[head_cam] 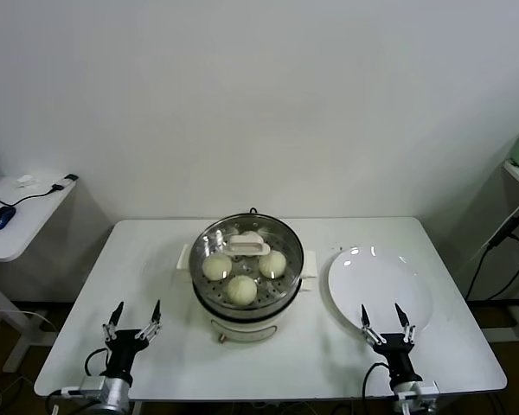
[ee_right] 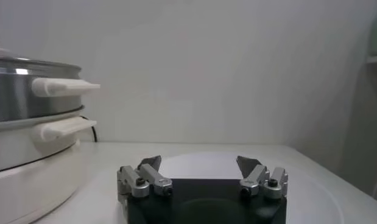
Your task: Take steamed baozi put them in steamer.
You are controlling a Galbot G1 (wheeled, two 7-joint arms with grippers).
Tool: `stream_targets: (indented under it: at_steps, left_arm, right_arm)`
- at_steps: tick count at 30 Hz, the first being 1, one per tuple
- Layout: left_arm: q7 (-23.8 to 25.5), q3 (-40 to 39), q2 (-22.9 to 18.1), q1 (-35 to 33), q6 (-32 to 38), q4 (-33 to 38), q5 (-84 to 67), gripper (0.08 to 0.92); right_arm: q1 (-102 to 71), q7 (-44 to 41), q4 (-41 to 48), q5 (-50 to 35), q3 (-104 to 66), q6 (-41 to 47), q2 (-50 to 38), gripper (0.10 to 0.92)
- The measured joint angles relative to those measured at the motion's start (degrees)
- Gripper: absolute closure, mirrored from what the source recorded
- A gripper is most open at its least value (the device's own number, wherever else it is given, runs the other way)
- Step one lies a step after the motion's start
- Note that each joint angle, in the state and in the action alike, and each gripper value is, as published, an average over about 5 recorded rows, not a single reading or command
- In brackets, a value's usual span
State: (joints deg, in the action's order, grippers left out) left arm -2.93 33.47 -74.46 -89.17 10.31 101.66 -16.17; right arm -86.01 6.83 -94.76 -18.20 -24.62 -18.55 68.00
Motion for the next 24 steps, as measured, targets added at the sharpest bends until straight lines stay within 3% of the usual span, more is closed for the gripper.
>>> stream_targets:
  at_steps: [24]
  left_arm:
    - [0.74,-0.67,0.0,-0.12,1.86,0.48,0.01,0.177]
  right_arm:
    - [0.23,-0.34,0.3,-0.82,0.62,0.09,0.15,0.203]
